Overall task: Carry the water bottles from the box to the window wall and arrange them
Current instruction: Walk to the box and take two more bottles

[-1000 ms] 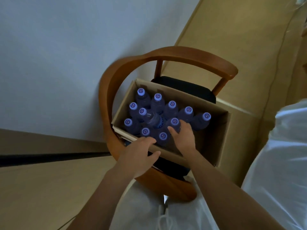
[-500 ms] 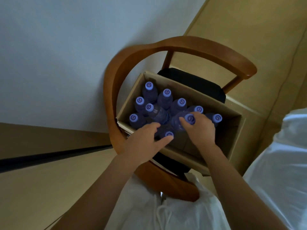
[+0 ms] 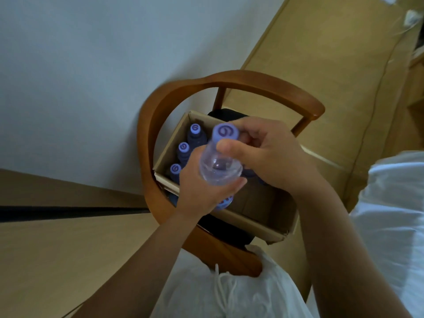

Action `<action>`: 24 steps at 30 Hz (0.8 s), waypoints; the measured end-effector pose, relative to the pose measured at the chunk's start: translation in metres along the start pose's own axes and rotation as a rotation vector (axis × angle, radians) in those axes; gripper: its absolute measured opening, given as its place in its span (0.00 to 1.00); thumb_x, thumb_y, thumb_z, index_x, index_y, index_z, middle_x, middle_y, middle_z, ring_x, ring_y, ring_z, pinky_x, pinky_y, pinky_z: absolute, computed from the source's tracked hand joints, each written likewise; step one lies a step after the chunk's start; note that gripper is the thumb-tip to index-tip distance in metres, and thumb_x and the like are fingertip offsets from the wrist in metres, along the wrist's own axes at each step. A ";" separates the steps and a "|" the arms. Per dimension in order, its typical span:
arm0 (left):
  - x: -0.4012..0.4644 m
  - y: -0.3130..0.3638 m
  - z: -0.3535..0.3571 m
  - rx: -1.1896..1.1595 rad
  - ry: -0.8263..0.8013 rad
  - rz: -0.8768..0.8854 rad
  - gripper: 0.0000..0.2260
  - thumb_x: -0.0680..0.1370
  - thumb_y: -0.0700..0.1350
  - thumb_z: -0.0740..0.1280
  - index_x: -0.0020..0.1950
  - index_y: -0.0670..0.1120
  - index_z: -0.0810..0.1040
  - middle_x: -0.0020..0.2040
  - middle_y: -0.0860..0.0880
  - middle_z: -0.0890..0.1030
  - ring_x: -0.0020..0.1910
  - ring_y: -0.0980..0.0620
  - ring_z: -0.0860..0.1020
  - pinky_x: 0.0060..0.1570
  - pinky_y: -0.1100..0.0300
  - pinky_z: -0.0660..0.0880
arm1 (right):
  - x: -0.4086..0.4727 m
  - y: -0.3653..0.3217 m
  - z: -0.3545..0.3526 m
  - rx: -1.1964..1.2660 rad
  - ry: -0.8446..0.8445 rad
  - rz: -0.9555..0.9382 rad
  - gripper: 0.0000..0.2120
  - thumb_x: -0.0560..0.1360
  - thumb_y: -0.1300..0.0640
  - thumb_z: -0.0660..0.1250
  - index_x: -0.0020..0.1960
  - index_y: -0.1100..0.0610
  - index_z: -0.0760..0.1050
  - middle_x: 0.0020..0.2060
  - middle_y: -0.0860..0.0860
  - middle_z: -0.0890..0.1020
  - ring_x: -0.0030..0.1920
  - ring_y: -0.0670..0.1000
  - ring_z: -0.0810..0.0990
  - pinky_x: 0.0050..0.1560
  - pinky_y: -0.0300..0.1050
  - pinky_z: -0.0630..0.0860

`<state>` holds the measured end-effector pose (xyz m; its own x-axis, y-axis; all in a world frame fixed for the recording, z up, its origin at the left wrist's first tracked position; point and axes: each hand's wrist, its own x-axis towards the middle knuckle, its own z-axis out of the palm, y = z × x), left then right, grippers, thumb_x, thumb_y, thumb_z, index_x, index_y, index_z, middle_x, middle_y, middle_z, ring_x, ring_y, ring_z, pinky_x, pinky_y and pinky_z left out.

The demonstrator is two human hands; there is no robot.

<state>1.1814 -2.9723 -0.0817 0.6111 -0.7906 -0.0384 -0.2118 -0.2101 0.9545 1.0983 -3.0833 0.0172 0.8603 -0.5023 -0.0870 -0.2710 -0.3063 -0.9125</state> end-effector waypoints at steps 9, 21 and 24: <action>-0.018 -0.041 -0.061 -0.239 0.385 -0.276 0.21 0.54 0.55 0.73 0.44 0.51 0.76 0.37 0.60 0.83 0.38 0.61 0.81 0.42 0.61 0.77 | 0.003 0.211 0.097 0.117 -0.106 0.558 0.21 0.68 0.49 0.74 0.58 0.53 0.76 0.47 0.41 0.79 0.50 0.40 0.78 0.54 0.39 0.75; -0.026 -0.063 -0.095 -0.209 0.374 -0.371 0.21 0.55 0.54 0.73 0.45 0.51 0.77 0.39 0.57 0.83 0.43 0.52 0.82 0.45 0.54 0.77 | 0.032 0.262 0.144 0.056 0.031 0.678 0.19 0.69 0.51 0.74 0.55 0.59 0.75 0.52 0.54 0.80 0.55 0.55 0.78 0.58 0.51 0.75; -0.017 -0.061 -0.090 -0.218 0.304 -0.320 0.21 0.55 0.53 0.73 0.45 0.49 0.76 0.38 0.59 0.83 0.39 0.59 0.82 0.39 0.66 0.77 | 0.027 0.238 0.128 0.060 0.139 0.651 0.09 0.71 0.55 0.73 0.46 0.54 0.74 0.40 0.45 0.79 0.47 0.49 0.79 0.44 0.34 0.73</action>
<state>1.2528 -2.8938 -0.1129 0.8212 -0.4956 -0.2828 0.1677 -0.2641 0.9498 1.1118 -3.0662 -0.2537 0.4640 -0.6704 -0.5790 -0.6884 0.1384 -0.7120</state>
